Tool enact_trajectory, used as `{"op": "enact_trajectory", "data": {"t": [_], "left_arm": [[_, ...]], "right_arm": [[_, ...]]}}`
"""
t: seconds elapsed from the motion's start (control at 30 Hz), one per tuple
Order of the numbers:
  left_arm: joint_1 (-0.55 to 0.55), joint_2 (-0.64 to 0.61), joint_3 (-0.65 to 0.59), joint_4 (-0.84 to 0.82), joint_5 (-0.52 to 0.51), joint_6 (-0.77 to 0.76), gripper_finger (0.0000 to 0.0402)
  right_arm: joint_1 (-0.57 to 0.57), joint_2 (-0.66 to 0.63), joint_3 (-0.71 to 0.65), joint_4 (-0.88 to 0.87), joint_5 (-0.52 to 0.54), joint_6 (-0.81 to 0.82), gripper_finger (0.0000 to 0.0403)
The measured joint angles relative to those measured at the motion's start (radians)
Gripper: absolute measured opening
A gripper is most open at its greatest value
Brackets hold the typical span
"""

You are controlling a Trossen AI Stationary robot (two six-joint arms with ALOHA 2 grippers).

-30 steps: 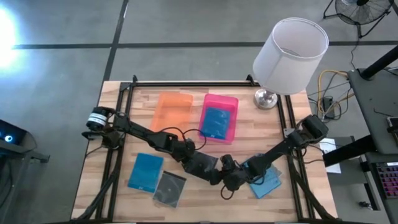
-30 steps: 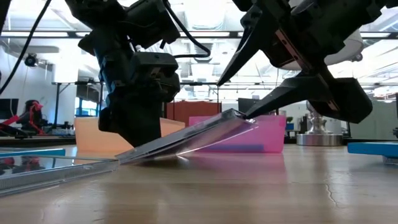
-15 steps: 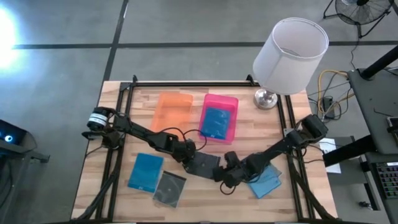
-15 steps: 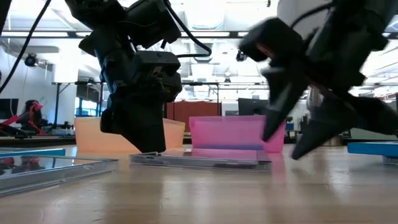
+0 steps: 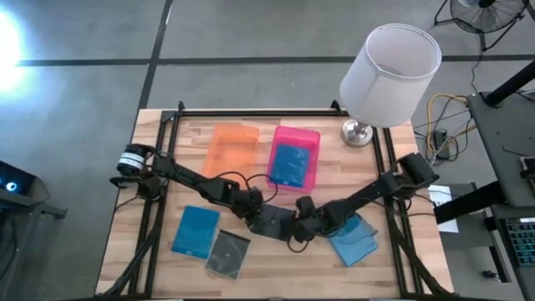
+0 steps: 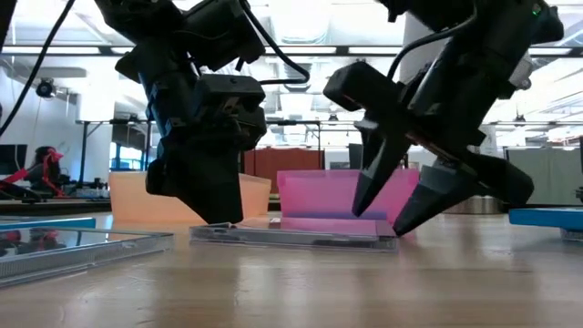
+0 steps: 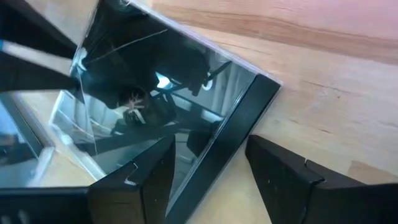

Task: Pick & place jewel cases by type
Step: Put the middle black CD case into the orange bin

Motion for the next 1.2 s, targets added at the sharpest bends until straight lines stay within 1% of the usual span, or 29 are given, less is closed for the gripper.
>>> {"op": "enact_trajectory", "data": {"t": [0.13, 0.2, 0.3, 0.5, 0.67, 0.87, 0.93, 1.2], "left_arm": [[-0.006, 0.0, 0.0, 0.003, -0.004, -0.001, 0.0117], [-0.006, 0.0, 0.0, 0.004, 0.0, -0.002, 0.0117], [-0.008, 0.0, -0.002, -0.004, 0.012, -0.005, 0.0117], [-0.008, 0.0, -0.004, -0.009, 0.019, 0.004, 0.0117], [-0.009, 0.0, -0.005, -0.016, 0.02, 0.005, 0.0117], [-0.008, 0.0, -0.004, -0.011, 0.018, 0.037, 0.0117], [-0.008, 0.0, -0.004, -0.011, 0.019, 0.046, 0.0117], [-0.01, -0.002, -0.003, -0.006, 0.022, 0.043, 0.0117]], "right_arm": [[0.01, 0.033, 0.001, 0.02, -0.037, -0.095, 0.0201], [0.01, 0.042, -0.004, 0.06, -0.057, -0.162, 0.0201], [0.012, 0.048, -0.003, 0.113, -0.059, -0.236, 0.0201], [0.012, 0.045, -0.005, 0.154, -0.079, -0.244, 0.0201], [0.013, 0.001, -0.009, 0.195, -0.114, -0.246, 0.0201], [0.021, -0.061, -0.008, 0.324, -0.185, -0.344, 0.0201], [0.023, -0.067, 0.0, 0.396, -0.186, -0.374, 0.0201], [0.029, -0.056, -0.001, 0.399, -0.155, -0.368, 0.0201]]}}
